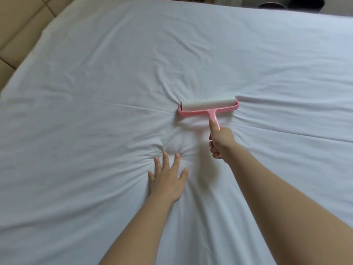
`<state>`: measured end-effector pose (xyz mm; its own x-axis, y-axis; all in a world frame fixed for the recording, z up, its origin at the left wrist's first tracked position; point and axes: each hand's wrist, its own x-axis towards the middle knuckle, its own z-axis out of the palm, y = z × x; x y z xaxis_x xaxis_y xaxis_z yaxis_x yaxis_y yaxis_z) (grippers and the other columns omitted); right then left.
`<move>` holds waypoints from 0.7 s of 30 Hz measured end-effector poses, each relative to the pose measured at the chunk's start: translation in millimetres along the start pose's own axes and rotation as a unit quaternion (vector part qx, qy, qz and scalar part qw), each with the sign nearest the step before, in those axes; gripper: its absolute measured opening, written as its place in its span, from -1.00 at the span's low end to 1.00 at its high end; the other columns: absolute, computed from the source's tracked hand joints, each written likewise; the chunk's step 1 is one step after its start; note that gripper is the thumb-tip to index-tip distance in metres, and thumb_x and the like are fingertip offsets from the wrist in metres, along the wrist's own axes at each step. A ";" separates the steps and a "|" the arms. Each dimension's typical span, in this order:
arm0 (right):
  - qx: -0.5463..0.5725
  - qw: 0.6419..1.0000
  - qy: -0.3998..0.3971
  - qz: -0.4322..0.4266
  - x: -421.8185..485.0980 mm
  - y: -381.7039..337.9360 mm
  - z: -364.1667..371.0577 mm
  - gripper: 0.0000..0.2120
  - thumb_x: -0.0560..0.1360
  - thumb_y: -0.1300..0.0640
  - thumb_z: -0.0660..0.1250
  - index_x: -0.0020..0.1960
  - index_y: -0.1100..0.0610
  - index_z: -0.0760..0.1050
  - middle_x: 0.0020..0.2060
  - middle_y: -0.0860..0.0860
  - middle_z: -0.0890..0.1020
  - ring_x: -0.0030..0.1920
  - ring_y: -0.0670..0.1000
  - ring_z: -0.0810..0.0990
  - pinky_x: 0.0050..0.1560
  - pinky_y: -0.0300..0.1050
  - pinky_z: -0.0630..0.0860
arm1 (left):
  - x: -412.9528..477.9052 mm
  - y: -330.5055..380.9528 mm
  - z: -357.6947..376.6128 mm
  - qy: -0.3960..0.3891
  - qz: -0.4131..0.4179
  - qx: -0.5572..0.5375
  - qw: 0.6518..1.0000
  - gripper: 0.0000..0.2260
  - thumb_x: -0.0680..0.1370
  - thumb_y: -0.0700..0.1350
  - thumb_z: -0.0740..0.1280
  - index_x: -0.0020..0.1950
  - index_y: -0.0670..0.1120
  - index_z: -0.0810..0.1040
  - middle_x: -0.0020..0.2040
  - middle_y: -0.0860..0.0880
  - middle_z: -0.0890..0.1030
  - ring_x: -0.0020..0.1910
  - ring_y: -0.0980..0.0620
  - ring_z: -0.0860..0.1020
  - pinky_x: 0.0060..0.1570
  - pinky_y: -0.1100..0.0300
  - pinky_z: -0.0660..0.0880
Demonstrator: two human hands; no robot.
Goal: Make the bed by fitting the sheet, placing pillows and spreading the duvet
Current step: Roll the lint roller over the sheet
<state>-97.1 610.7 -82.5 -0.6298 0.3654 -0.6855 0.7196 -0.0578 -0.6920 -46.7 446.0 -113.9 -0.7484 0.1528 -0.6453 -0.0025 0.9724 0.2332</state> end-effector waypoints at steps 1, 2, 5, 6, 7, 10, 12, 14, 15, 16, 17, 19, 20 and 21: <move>-0.001 1.000 -0.001 0.001 -5.2 4.3 -0.8 -0.55 0.55 -0.24 0.11 -0.20 0.16 0.29 -0.44 0.08 0.34 -0.54 -0.01 0.27 -0.58 -0.34 0.19 | -1.3 -0.9 -0.4 0.004 0.003 -0.001 1.000 -0.49 0.62 0.18 -0.08 0.54 0.14 -0.15 0.55 -0.01 -0.24 0.51 -0.12 -0.28 0.44 -0.17 -0.14; -0.005 1.000 0.000 0.002 -11.7 9.9 -1.6 -0.55 0.55 -0.24 0.10 -0.19 0.16 0.29 -0.45 0.08 0.34 -0.55 -0.01 0.27 -0.57 -0.34 0.19 | -3.4 -2.1 -0.7 0.007 0.007 -0.002 1.000 -0.49 0.62 0.17 -0.08 0.54 0.14 -0.14 0.55 -0.01 -0.23 0.52 -0.11 -0.27 0.44 -0.16 -0.14; -0.009 1.000 0.001 0.007 -35.1 28.1 -5.5 -0.56 0.56 -0.22 0.10 -0.17 0.17 0.29 -0.46 0.08 0.34 -0.55 -0.01 0.27 -0.54 -0.33 0.19 | -12.9 -7.3 -1.1 0.015 0.023 0.007 1.000 -0.50 0.63 0.14 -0.06 0.54 0.12 -0.12 0.56 0.01 -0.21 0.52 -0.06 -0.25 0.46 -0.12 -0.14; -0.011 1.000 0.004 0.011 -44.1 34.7 -7.1 -0.56 0.56 -0.22 0.10 -0.18 0.17 0.29 -0.46 0.08 0.34 -0.55 -0.01 0.27 -0.54 -0.32 0.19 | -17.6 -9.7 0.0 0.013 0.029 0.009 0.999 -0.50 0.63 0.14 -0.06 0.55 0.12 -0.11 0.56 0.01 -0.21 0.53 -0.04 -0.24 0.46 -0.10 -0.13; -0.015 1.000 0.007 0.014 -53.9 41.3 -8.7 -0.56 0.56 -0.22 0.10 -0.19 0.17 0.29 -0.46 0.08 0.34 -0.55 -0.01 0.27 -0.54 -0.32 0.19 | -23.5 -12.0 2.2 0.009 0.036 0.011 0.999 -0.50 0.63 0.13 -0.05 0.55 0.11 -0.10 0.56 0.02 -0.21 0.53 -0.02 -0.24 0.46 -0.09 -0.12; -0.013 0.999 0.010 0.030 -85.1 65.1 -12.8 -0.55 0.55 -0.23 0.10 -0.21 0.16 0.28 -0.47 0.07 0.33 -0.58 -0.01 0.24 -0.57 -0.33 0.18 | -46.1 -18.7 15.3 -0.004 0.054 0.016 0.998 -0.51 0.64 0.12 -0.05 0.55 0.09 -0.07 0.56 0.02 -0.21 0.53 0.00 -0.23 0.47 -0.06 -0.10; -0.015 0.999 0.015 0.044 -108.9 83.5 -15.4 -0.54 0.55 -0.24 0.10 -0.21 0.16 0.28 -0.48 0.06 0.33 -0.58 -0.01 0.24 -0.56 -0.32 0.17 | -63.8 -23.5 25.7 -0.018 0.069 0.017 0.997 -0.51 0.64 0.12 -0.05 0.55 0.07 -0.05 0.56 0.01 -0.21 0.53 0.00 -0.22 0.47 -0.04 -0.07; -0.017 0.998 0.022 0.058 -133.5 102.3 -17.5 -0.54 0.55 -0.24 0.10 -0.19 0.18 0.28 -0.48 0.06 0.33 -0.57 -0.01 0.24 -0.54 -0.30 0.17 | -81.1 -29.6 34.3 -0.042 0.083 0.016 0.996 -0.51 0.64 0.11 -0.05 0.55 0.05 -0.05 0.56 0.00 -0.20 0.53 0.01 -0.22 0.50 -0.02 -0.05; -0.013 0.997 0.026 0.065 -146.9 112.1 -17.7 -0.54 0.55 -0.24 0.10 -0.18 0.18 0.28 -0.49 0.06 0.32 -0.57 -0.01 0.23 -0.54 -0.29 0.16 | -90.1 -33.6 38.3 -0.057 0.089 0.015 0.994 -0.51 0.64 0.10 -0.05 0.55 0.04 -0.05 0.56 0.00 -0.19 0.53 0.01 -0.21 0.49 -0.02 -0.03; -0.007 0.997 0.030 0.070 -159.9 122.1 -16.9 -0.54 0.55 -0.24 0.10 -0.18 0.17 0.27 -0.49 0.06 0.31 -0.57 -0.02 0.22 -0.53 -0.29 0.15 | -99.8 -38.5 42.2 -0.071 0.095 0.018 0.993 -0.51 0.65 0.10 -0.05 0.55 0.04 -0.05 0.56 -0.01 -0.18 0.53 0.02 -0.19 0.49 -0.03 -0.03; -0.002 0.997 0.033 0.073 -172.7 132.1 -15.8 -0.54 0.55 -0.25 0.10 -0.18 0.17 0.27 -0.49 0.05 0.30 -0.56 -0.02 0.21 -0.52 -0.29 0.14 | -109.4 -43.7 46.3 -0.079 0.102 0.024 0.991 -0.52 0.65 0.09 -0.05 0.55 0.04 -0.05 0.56 -0.01 -0.17 0.54 0.02 -0.18 0.49 -0.04 -0.02; 0.003 0.996 0.044 0.083 -196.6 152.3 -13.6 -0.53 0.53 -0.27 0.11 -0.19 0.16 0.27 -0.48 0.05 0.29 -0.54 -0.02 0.20 -0.51 -0.29 0.13 | -127.1 -54.9 54.5 -0.082 0.117 0.041 0.989 -0.52 0.65 0.09 -0.05 0.55 0.04 -0.04 0.56 -0.01 -0.16 0.54 0.03 -0.17 0.48 -0.06 -0.01; 0.007 0.995 0.050 0.089 -207.8 161.6 -12.8 -0.53 0.53 -0.27 0.12 -0.18 0.16 0.27 -0.48 0.05 0.29 -0.53 -0.02 0.19 -0.51 -0.29 0.13 | -135.1 -60.7 58.4 -0.083 0.126 0.050 0.987 -0.52 0.65 0.09 -0.05 0.55 0.03 -0.04 0.56 -0.01 -0.17 0.54 0.03 -0.17 0.48 -0.05 0.00; 0.012 0.994 0.055 0.095 -218.7 170.3 -11.9 -0.53 0.53 -0.27 0.12 -0.18 0.16 0.27 -0.47 0.05 0.29 -0.53 -0.02 0.19 -0.51 -0.29 0.13 | -142.7 -66.5 63.1 -0.084 0.135 0.060 0.985 -0.52 0.65 0.09 -0.05 0.55 0.03 -0.04 0.56 -0.01 -0.17 0.54 0.03 -0.16 0.48 -0.05 0.00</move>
<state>166.7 532.0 -47.8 -0.4472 0.4453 -0.7758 0.8139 -0.1572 -0.5593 102.1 370.6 -83.2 -0.5902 0.4262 -0.6855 0.2673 0.9045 0.3323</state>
